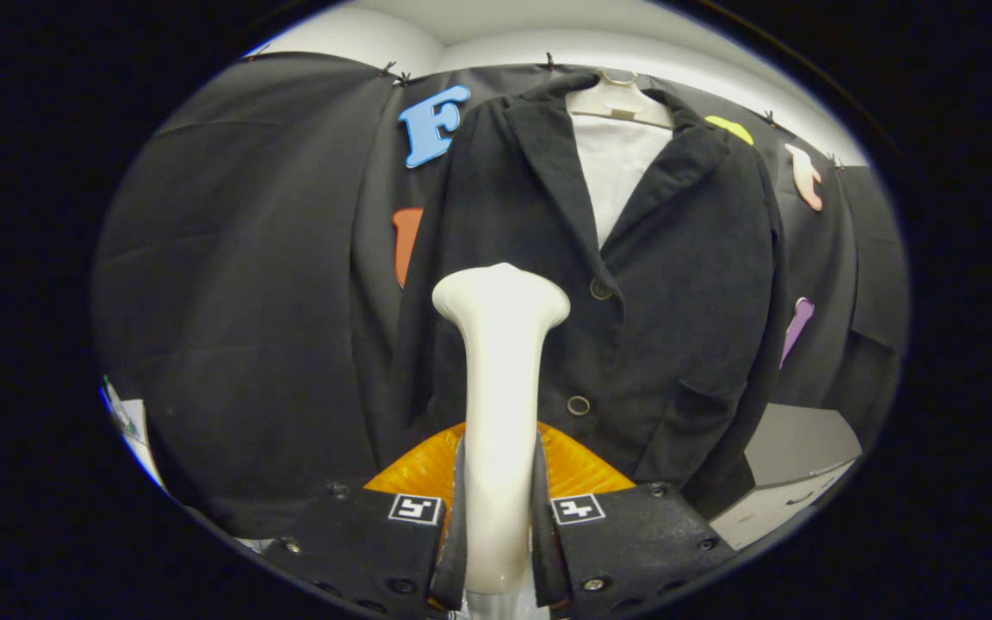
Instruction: Iron the clothes twice with a garment steamer, once on the left side and once on the right side.
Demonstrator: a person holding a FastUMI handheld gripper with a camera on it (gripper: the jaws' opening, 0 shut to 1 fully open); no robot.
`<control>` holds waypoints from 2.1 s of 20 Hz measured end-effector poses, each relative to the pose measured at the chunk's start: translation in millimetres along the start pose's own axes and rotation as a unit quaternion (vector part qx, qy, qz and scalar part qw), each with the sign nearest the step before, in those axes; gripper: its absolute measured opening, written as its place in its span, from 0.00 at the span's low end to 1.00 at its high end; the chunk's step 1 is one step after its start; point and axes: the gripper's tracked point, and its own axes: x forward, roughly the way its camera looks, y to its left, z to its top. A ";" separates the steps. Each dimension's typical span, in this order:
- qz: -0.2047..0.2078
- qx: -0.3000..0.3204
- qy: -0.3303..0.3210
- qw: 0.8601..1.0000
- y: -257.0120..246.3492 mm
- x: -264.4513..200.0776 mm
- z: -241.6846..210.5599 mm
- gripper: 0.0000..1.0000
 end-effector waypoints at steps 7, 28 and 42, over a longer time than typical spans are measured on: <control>0.004 -0.009 0.039 0.999 -1.4 6.3 -44.9 0.33; 0.029 0.009 0.108 0.994 -21.1 -9.4 -123.1 0.33; -0.044 0.091 0.086 0.991 -261.1 -166.7 -158.5 0.33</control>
